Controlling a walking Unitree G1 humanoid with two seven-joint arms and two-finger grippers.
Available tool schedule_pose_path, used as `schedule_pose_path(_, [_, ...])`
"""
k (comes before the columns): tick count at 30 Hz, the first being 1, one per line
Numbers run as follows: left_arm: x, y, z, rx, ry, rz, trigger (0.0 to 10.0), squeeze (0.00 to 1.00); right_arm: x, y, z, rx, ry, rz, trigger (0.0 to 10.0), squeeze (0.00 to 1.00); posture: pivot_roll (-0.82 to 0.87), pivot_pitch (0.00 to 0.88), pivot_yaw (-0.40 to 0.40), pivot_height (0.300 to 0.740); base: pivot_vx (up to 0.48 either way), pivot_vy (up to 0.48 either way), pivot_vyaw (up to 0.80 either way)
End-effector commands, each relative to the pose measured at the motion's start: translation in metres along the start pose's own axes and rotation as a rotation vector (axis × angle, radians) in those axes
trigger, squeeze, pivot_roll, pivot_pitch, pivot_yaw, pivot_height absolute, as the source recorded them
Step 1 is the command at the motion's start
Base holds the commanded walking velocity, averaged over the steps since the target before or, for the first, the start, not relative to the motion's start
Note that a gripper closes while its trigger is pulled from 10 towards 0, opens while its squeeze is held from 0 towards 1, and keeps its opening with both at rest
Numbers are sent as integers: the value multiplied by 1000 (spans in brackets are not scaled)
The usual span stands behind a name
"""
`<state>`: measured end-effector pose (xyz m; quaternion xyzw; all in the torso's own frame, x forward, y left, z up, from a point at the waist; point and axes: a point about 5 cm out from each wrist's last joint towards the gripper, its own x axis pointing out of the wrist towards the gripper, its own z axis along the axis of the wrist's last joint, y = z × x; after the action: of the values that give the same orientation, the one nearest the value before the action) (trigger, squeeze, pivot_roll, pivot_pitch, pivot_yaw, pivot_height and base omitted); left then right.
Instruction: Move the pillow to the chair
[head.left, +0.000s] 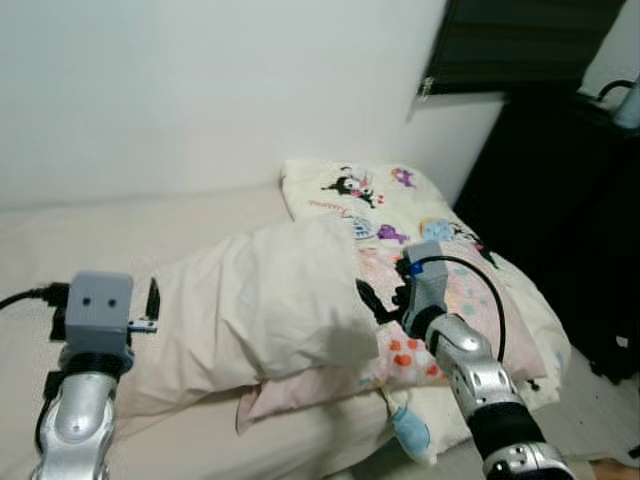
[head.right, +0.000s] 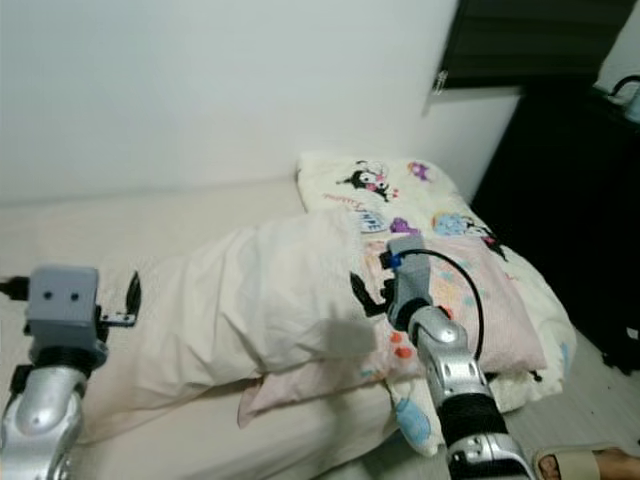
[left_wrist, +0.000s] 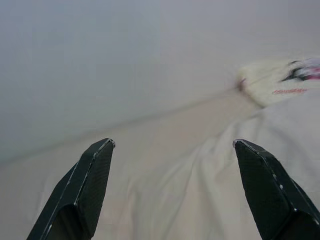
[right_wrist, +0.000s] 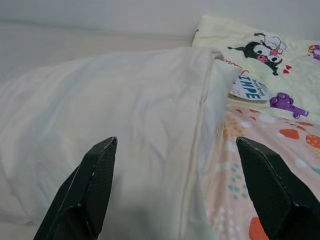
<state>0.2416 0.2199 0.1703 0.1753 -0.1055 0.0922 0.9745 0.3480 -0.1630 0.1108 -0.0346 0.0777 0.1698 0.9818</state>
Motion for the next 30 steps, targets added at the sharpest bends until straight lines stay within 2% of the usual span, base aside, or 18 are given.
schedule_pose_path(1, [2,-10,13,37,-55,-98,10000,0,-3,-10,-3,18,16,-36,10000,0,83,0,-118,703,0,0,0])
schedule_pose_path(3, [3,-14,16,59,-74,-130,10000,0,-2,-10,-2,18,13,-37,10000,0,83,0,-118,698,0,0,0])
schedule_pose_path(5, [3,-22,26,140,-125,-209,10000,0,-2,-10,-1,24,9,-33,10000,0,84,0,-120,688,0,0,0])
schedule_pose_path(8, [3,-24,30,163,-139,-230,10000,0,-1,-10,0,27,8,-32,10000,0,84,0,-120,683,0,0,0])
schedule_pose_path(10, [4,-27,36,207,-170,-263,10000,0,0,-10,0,48,5,-36,10000,0,84,0,-120,673,0,0,0])
schedule_pose_path(13, [5,-29,38,219,-178,-270,10000,0,0,-11,0,59,5,-35,10000,0,85,0,-120,668,0,0,0])
schedule_pose_path(14, [6,-30,40,222,-179,-276,10000,0,1,-12,0,81,8,-32,10000,678,83,0,-118,658,0,0,0])
schedule_pose_path(15, [6,-30,40,222,-179,-276,10000,0,1,-12,0,81,8,-32,10000,678,83,0,-118,658,0,0,0])
schedule_pose_path(16, [6,-31,40,211,-175,-278,10000,0,1,-13,1,100,4,-31,10000,1000,83,0,-119,653,0,0,0])
schedule_pose_path(26, [2,-45,41,157,-162,-286,10000,0,0,-18,4,111,-15,-49,10000,1000,83,0,-119,618,0,0,0])
schedule_pose_path(29, [2,-45,41,157,-159,-284,10000,0,0,-23,5,143,-25,-70,10000,1000,81,0,-119,603,0,0,0])
schedule_pose_path(30, [2,-45,41,158,-159,-283,10000,0,0,-23,5,194,-33,-70,10000,1000,81,0,-118,598,0,0,0])
